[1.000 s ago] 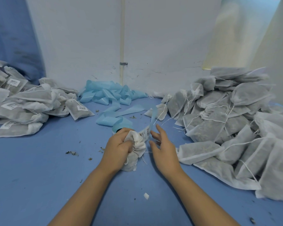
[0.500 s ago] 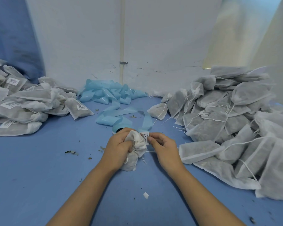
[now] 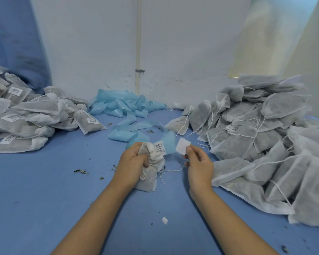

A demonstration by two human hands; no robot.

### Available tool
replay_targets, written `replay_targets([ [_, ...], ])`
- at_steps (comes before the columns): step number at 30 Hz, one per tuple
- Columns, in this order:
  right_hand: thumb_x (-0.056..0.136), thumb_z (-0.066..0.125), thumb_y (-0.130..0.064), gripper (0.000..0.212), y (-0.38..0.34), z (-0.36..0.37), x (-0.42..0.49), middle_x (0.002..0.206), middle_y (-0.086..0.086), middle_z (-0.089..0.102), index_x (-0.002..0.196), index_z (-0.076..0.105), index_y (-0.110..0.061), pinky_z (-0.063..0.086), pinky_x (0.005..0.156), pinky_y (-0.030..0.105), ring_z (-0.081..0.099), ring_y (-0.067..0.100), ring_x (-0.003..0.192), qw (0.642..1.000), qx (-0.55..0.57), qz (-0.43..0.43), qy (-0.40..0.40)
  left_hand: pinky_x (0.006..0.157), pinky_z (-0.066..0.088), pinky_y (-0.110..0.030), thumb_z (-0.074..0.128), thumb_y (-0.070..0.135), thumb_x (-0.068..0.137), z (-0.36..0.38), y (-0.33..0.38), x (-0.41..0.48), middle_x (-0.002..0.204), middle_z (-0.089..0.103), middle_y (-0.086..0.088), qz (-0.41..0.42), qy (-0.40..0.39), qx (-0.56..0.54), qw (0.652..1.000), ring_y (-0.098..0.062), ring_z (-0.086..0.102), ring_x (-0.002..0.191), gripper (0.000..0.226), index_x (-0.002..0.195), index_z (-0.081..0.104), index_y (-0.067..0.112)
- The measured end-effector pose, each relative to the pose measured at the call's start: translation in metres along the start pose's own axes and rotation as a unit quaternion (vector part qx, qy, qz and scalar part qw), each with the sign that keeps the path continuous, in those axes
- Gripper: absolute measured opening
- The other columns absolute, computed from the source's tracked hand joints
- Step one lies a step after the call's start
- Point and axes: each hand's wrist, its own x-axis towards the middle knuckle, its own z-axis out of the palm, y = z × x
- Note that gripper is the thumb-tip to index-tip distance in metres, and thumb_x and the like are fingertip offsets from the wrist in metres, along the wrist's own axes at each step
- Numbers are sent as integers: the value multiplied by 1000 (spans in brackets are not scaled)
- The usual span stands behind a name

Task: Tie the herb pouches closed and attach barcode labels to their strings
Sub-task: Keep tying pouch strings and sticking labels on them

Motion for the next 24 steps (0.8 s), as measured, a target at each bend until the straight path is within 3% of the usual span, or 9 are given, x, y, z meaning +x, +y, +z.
replay_targets([
  [2, 94, 57, -12, 14, -1, -1, -1, 78, -8, 65, 86, 65, -21, 46, 62, 19, 59, -2, 58, 999, 2, -22, 45, 77, 43, -25, 50, 8, 55, 2, 4, 2, 89, 65, -1, -27, 2, -32, 999, -14, 57, 83, 39, 90, 66, 9],
  [4, 94, 58, -13, 12, -5, 0, -5, 74, -10, 67, 90, 67, -20, 47, 61, 18, 63, 2, 62, 997, 8, -53, 48, 79, 45, -32, 57, 8, 61, 6, 10, 5, 87, 67, -1, -60, 10, -84, 995, -17, 60, 83, 30, 90, 66, 14],
  [7, 93, 59, -15, 16, -13, 4, -15, 84, -15, 72, 94, 70, -26, 52, 76, 19, 67, 8, 85, 992, -13, -123, 11, 80, 50, -33, 61, -2, 81, 11, 17, 9, 87, 72, 2, -73, 31, -164, 983, -18, 66, 84, 25, 91, 66, 20],
  [10, 91, 62, -11, 18, -19, 9, -27, 99, -16, 72, 102, 72, -21, 49, 84, 15, 65, 0, 95, 976, -50, -211, -36, 85, 52, -33, 64, 1, 84, 11, 19, 9, 100, 72, 1, -51, 54, -154, 985, -17, 67, 94, 27, 99, 65, 24],
  [14, 90, 62, -10, 18, -16, 11, -37, 109, -3, 70, 105, 71, -7, 48, 94, 20, 64, 5, 102, 910, -145, -378, -94, 94, 51, -40, 65, 0, 83, 9, 19, 8, 104, 70, -7, -45, 80, -153, 984, -24, 66, 99, 26, 98, 64, 21],
  [16, 90, 59, -11, 20, -13, 12, -37, 110, 1, 68, 104, 71, -3, 45, 96, 17, 62, 5, 105, 881, -169, -427, -115, 96, 50, -44, 64, -1, 83, 7, 21, 9, 106, 70, -11, -46, 84, -170, 981, -28, 66, 102, 25, 98, 65, 19],
  [24, 84, 65, 2, 20, -8, 13, -38, 110, 7, 70, 101, 72, -3, 51, 91, 29, 66, 18, 101, 826, -214, -500, -144, 69, 53, -29, 62, -3, 84, 4, 21, 11, 83, 72, 0, -37, 94, -214, 972, -15, 68, 75, 25, 92, 65, 20],
])
